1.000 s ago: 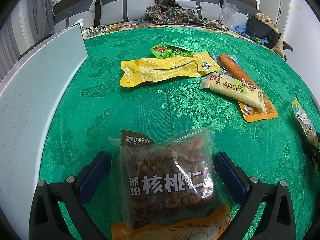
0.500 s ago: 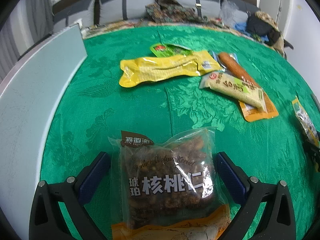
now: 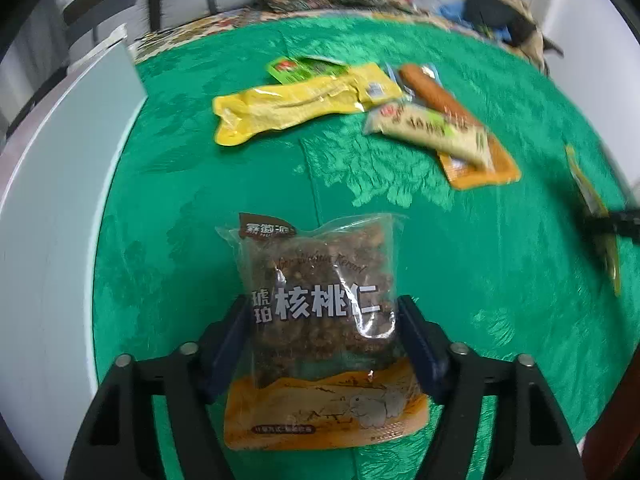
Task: Organize snacks
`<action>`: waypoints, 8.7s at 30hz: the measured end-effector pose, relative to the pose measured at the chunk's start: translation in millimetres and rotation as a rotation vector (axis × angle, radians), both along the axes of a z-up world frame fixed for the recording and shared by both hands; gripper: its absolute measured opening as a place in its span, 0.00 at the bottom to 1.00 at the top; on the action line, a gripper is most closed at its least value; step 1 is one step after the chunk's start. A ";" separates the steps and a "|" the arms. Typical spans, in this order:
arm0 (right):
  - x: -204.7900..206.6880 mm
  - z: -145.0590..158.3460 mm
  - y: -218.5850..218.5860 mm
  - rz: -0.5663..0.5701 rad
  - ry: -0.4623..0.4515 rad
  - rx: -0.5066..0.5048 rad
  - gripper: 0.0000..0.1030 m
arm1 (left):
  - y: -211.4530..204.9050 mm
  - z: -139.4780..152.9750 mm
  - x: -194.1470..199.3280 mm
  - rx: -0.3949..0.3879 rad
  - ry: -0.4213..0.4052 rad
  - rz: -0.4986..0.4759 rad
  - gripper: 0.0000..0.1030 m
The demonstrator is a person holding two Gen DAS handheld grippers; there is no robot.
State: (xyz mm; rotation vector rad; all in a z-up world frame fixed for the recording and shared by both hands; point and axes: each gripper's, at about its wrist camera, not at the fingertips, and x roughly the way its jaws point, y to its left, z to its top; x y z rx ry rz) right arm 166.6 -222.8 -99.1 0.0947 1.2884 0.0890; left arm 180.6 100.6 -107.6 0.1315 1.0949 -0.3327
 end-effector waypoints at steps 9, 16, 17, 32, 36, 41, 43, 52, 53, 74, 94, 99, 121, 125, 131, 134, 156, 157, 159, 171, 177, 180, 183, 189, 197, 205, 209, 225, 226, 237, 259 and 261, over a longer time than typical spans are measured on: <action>-40.6 40.3 -10.1 -0.104 -0.088 0.226 0.56 | 32.6 39.2 -43.6 -0.295 -0.052 0.114 0.66; -18.4 112.5 82.6 0.078 -0.192 0.308 0.57 | 108.4 132.0 -72.5 -0.419 -0.236 0.215 0.66; -14.3 125.8 102.9 0.113 -0.213 0.333 0.57 | 128.9 143.7 -75.5 -0.398 -0.265 0.246 0.66; 29.3 191.2 430.1 0.520 -0.234 0.566 0.71 | 325.2 122.9 -109.5 0.032 -0.296 0.676 0.89; 24.8 187.9 398.9 0.499 -0.318 0.537 0.71 | 306.7 120.5 -119.7 -0.033 -0.328 0.649 0.92; 6.8 133.2 299.4 0.428 -0.437 0.189 0.71 | 237.7 141.5 -120.5 -0.185 -0.342 0.491 0.93; 0.4 97.7 247.0 0.369 -0.429 0.040 0.71 | 197.7 147.5 -118.8 -0.233 -0.341 0.396 0.97; -38.9 8.9 14.1 -0.050 -0.334 -0.201 0.71 | 20.8 64.8 -62.3 -0.167 -0.134 0.149 1.00; -36.8 5.8 1.6 -0.072 -0.335 -0.206 0.71 | 9.5 51.9 -52.5 -0.149 -0.112 0.143 1.00; -40.1 -14.2 -30.1 -0.168 -0.387 -0.163 0.84 | -31.7 -19.7 11.0 0.001 -0.161 0.181 1.00; -40.0 -14.0 -30.2 -0.169 -0.384 -0.161 0.84 | -31.6 -20.2 11.3 0.001 -0.160 0.181 1.00; -39.9 -14.0 -30.3 -0.170 -0.383 -0.161 0.84 | -31.3 -20.4 11.5 0.001 -0.160 0.181 1.00; -39.5 -13.9 -30.6 -0.170 -0.382 -0.160 0.84 | -32.2 -20.7 11.6 0.000 -0.160 0.182 1.00; -39.5 -14.0 -30.5 -0.170 -0.382 -0.160 0.84 | -32.3 -20.7 11.6 0.000 -0.161 0.182 1.00; -39.4 -13.9 -30.6 -0.170 -0.381 -0.159 0.85 | -32.0 -20.9 11.7 0.000 -0.161 0.182 1.00; -39.4 -13.9 -30.6 -0.170 -0.381 -0.159 0.85 | -32.3 -20.9 11.6 0.000 -0.161 0.182 1.00; -39.0 -13.8 -30.8 -0.171 -0.380 -0.158 0.85 | -32.3 -21.4 11.8 0.000 -0.161 0.182 1.00; -39.2 -13.9 -30.6 -0.171 -0.380 -0.158 0.85 | -32.3 -21.5 11.8 -0.001 -0.161 0.182 1.00; -39.1 -13.9 -30.7 -0.171 -0.380 -0.158 0.85 | -32.4 -21.4 11.8 -0.001 -0.161 0.182 1.00; -38.9 -13.9 -30.6 -0.171 -0.380 -0.158 0.85 | -32.2 -21.3 12.0 0.000 -0.160 0.183 1.00; -38.9 -14.0 -30.5 -0.172 -0.380 -0.157 0.85 | -31.8 -21.5 12.1 -0.001 -0.160 0.183 1.00; -38.9 -14.0 -30.5 -0.172 -0.379 -0.157 0.85 | -32.2 -21.3 12.0 -0.001 -0.160 0.183 1.00; -38.8 -14.0 -30.6 -0.172 -0.379 -0.157 0.85 | -31.9 -21.5 12.1 -0.001 -0.160 0.183 1.00; -38.7 -13.9 -30.7 -0.172 -0.379 -0.156 0.85 | -31.6 -21.6 12.1 -0.001 -0.160 0.183 1.00; -38.7 -14.0 -30.5 -0.172 -0.379 -0.157 0.85 | -31.8 -21.5 12.0 -0.001 -0.160 0.183 1.00; -38.6 -14.0 -30.6 -0.172 -0.378 -0.155 0.85 | -32.3 -21.1 12.2 -0.001 -0.160 0.189 1.00; -38.5 -14.0 -30.7 -0.172 -0.378 -0.155 0.85 | -31.2 -20.0 12.5 0.006 -0.136 0.153 1.00; -38.4 -14.1 -30.9 -0.173 -0.378 -0.153 0.85 | -65.9 23.1 171.9 0.093 -0.051 -0.238 1.00; -38.3 -14.1 -30.9 -0.173 -0.378 -0.153 0.85 | -70.1 14.7 177.9 0.097 -0.041 -0.249 1.00; -38.3 -14.1 -31.0 -0.173 -0.378 -0.152 0.85 | -23.3 2.2 154.0 -0.087 0.081 -0.240 0.61; -36.8 -13.3 -29.8 -0.164 -0.370 -0.154 0.85 | -7.1 -4.7 2.1 0.047 -0.009 -0.104 0.60; -29.0 -7.6 -26.6 -0.133 -0.305 -0.128 0.85 | -3.0 0.1 2.3 0.029 -0.011 -0.103 0.46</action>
